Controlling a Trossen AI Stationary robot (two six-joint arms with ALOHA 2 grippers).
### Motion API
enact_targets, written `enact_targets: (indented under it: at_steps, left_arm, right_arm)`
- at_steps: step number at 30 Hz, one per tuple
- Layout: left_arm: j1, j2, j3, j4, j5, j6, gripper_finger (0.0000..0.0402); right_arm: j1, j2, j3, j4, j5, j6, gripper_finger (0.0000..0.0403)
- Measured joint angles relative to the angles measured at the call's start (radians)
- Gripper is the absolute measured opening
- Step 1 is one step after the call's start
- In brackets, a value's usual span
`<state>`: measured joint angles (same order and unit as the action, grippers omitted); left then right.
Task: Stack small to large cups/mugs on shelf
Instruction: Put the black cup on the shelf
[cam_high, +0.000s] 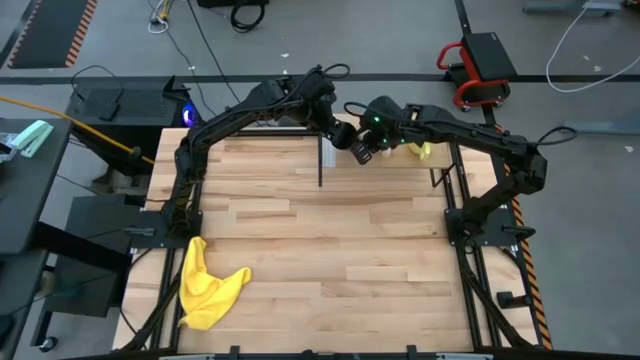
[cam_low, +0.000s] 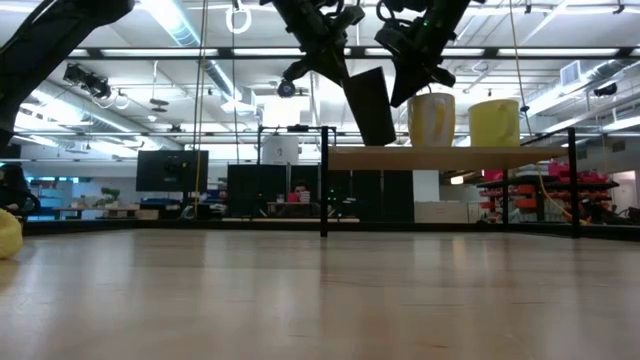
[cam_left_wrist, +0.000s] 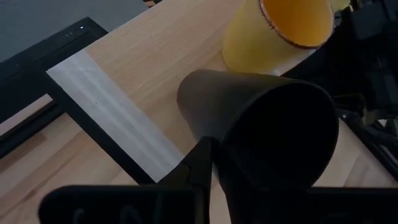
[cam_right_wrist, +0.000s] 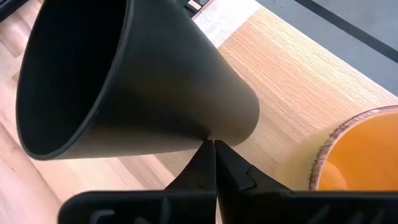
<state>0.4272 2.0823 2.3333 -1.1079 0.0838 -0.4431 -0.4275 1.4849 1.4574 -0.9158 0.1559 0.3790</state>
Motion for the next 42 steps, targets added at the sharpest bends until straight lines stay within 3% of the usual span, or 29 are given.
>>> enact_targets:
  at_steps: [42]
  left_arm:
    - [0.009,0.008,0.0,0.018,0.003,0.007,0.0052]
  right_arm:
    - [-0.029,0.008,0.0,-0.027,-0.084,0.022,0.0]
